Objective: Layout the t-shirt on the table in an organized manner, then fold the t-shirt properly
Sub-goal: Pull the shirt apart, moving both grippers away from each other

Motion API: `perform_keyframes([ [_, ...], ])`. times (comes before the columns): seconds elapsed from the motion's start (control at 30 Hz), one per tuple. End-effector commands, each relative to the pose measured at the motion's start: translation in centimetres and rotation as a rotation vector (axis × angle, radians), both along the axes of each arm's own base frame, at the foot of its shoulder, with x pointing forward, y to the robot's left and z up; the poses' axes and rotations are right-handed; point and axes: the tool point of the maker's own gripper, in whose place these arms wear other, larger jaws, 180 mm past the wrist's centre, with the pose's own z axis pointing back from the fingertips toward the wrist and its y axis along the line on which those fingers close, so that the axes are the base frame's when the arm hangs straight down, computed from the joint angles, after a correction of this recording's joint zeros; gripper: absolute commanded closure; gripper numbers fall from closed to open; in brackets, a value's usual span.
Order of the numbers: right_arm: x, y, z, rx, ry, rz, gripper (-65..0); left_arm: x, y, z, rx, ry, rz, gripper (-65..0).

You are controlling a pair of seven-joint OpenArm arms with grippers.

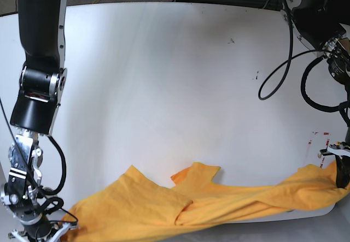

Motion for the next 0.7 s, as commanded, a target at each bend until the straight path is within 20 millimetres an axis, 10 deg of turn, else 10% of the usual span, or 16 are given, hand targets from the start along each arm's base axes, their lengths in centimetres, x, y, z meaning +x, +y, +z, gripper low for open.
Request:
perform_keyframes([
  [0.0,-0.9,-0.9,0.6,-0.001,-0.05,-0.014,-0.6,-0.5,0.1,0.5,0.03,-0.027,-0.003,0.0],
  [0.67,-12.2,-1.2,-21.3,0.025,0.339,-0.021,-0.6,-8.4,-1.0,-14.7,0.088,0.409,-0.093,0.0],
])
